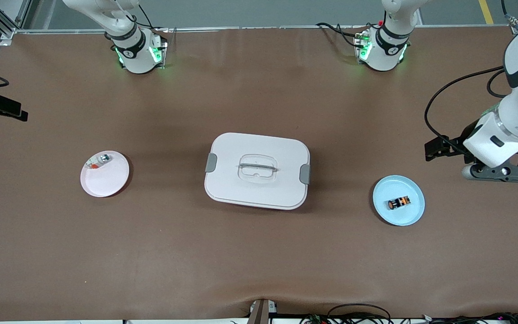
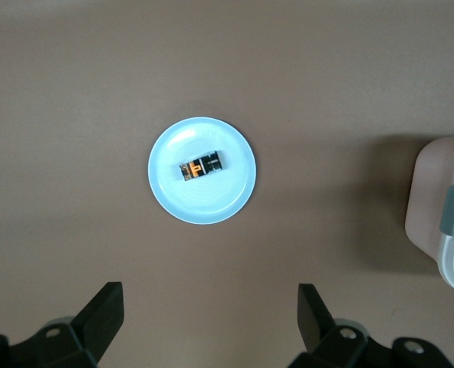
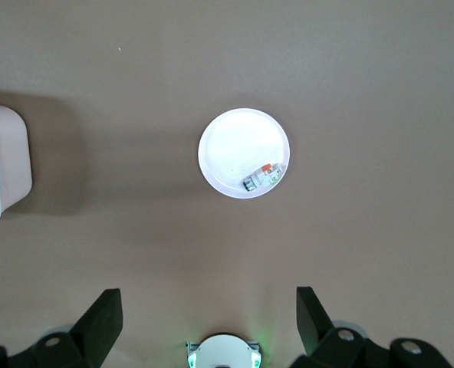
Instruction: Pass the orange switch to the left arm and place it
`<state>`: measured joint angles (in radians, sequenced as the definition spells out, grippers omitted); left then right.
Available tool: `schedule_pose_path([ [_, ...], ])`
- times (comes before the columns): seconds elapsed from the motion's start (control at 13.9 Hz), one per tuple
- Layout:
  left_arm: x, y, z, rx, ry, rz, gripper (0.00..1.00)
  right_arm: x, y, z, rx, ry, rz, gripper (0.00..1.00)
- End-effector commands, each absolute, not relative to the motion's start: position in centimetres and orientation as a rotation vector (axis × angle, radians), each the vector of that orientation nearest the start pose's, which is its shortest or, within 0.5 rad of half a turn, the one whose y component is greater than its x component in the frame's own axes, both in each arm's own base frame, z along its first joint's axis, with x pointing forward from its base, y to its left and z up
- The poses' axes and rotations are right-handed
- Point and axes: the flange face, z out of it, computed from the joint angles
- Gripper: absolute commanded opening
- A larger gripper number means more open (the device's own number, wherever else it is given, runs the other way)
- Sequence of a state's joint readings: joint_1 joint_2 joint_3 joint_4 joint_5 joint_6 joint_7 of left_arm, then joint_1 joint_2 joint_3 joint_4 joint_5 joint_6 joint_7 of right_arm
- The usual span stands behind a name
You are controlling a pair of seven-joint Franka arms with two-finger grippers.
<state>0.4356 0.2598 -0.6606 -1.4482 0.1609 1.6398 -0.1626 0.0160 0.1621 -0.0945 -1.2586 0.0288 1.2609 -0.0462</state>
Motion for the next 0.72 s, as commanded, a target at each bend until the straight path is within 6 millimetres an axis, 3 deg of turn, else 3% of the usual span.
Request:
schedule_pose_path([
  [0.0, 61.5, -4.8, 57.4, -3.123, 0.022, 0.010, 1.00, 54.1, -3.9, 65.1, -3.086, 0.034, 0.194, 1.00],
  [0.14, 61.0, -4.1, 58.8, -3.113, -0.026, -0.022, 1.00, 53.4, -3.9, 65.1, -3.085, 0.036, 0.189, 1.00],
  [0.29, 58.9, -4.3, 61.8, -3.055, -0.050, -0.061, 1.00, 52.8, -3.9, 65.1, -3.084, 0.037, 0.173, 1.00],
  [0.65, 54.6, -4.2, 64.6, -3.075, -0.085, 0.014, 1.00, 52.4, -4.0, 65.1, -3.084, 0.040, 0.156, 1.00],
])
